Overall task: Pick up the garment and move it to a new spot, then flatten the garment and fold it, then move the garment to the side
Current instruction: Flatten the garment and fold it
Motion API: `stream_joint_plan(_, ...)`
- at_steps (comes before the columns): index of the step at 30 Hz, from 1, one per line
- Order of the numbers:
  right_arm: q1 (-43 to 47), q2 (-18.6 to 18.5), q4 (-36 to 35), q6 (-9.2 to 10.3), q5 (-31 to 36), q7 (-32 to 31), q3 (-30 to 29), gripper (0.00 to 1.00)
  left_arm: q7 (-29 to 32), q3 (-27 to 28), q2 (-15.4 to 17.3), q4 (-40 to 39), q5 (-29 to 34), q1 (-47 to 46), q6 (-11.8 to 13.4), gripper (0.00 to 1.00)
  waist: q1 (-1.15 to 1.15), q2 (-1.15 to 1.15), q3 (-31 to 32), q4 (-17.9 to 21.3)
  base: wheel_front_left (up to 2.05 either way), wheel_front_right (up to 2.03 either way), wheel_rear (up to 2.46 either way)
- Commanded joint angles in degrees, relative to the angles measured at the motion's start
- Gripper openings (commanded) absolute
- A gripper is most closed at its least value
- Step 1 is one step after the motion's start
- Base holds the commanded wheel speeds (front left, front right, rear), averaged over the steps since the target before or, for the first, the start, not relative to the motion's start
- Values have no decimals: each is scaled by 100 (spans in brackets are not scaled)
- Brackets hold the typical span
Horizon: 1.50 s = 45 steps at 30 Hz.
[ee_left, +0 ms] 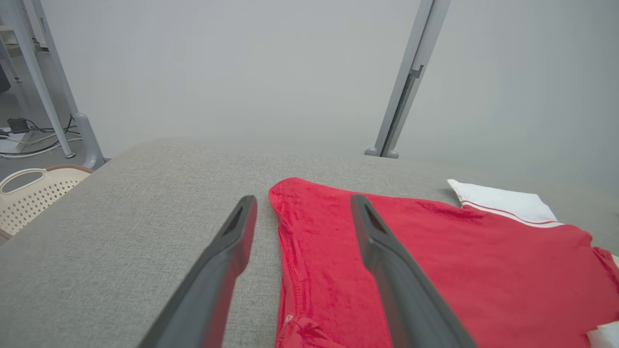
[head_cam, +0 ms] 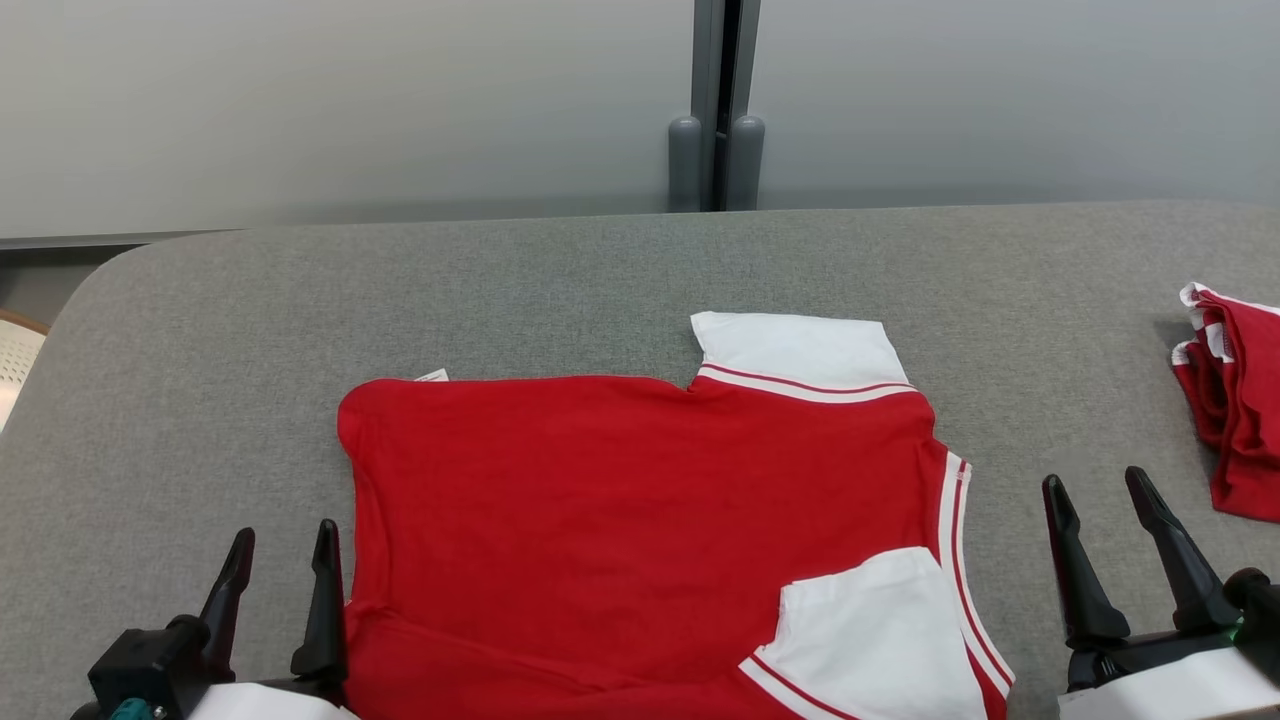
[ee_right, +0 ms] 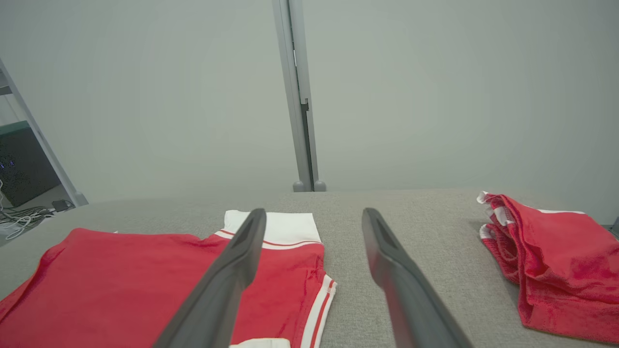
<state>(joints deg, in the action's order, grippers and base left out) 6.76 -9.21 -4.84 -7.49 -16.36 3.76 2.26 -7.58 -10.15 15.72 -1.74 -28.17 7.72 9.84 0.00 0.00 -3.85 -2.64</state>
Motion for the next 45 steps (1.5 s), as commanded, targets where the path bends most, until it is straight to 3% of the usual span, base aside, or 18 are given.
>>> stream_joint_plan(1, -51, -3, -116, 0, 84, -78, -13, 100, -61, -6, 0, -108, 78, -102, 76, 100, 0, 0, 11, 5, 0, 0, 0)
stream_joint_plan(9, 16, 66, -315, 0, 119, -260, -47, 100, 90, -134, -46, -221, 211, -263, 246, 100, 0, 0, 6, 43, 0, 0, 0)
stream_joint_plan(13, 27, 120, -372, 0, 128, -264, -88, 100, 214, -239, -59, -51, 183, -530, 143, 100, 0, 0, -72, 22, 0, 0, 0)
stream_joint_plan(20, -234, 176, -474, 0, 119, -323, -70, 100, 559, -370, -94, 1221, -116, -2241, -492, 100, 0, 0, -643, 1, 0, 0, 0)
stream_joint_plan(30, -802, 227, -145, 0, 36, -152, 168, 100, 887, -304, -123, 4438, -578, -4317, -1313, 100, 0, 0, -1411, 285, 0, 0, 0)
stream_joint_plan(35, -925, 248, 65, 0, -28, -77, 161, 100, 1048, -345, -170, 5238, -703, -4656, -1488, 100, 0, 0, -1491, 329, 0, 0, 0)
stream_joint_plan(36, -942, 246, 116, 0, -44, -60, 146, 100, 1041, -363, -175, 5389, -717, -4722, -1510, 58, 0, 0, -1503, 336, 0, 0, 0)
stream_joint_plan(37, -961, 254, 152, 0, -76, -49, 144, 100, 1020, -377, -184, 5520, -725, -4773, -1548, 24, 0, 0, -1515, 342, 0, 0, 0)
stream_joint_plan(38, -968, 255, 184, 0, -85, -29, 142, 100, 999, -375, -211, 5638, -763, -4815, -1572, 0, 0, 0, -1521, 346, 0, 0, 0)
stream_joint_plan(45, -1236, 147, 385, 0, -146, 5, -79, 100, 699, -522, -249, 6104, -826, -5081, -1695, 0, 0, 0, -1504, 316, 0, 0, 0)
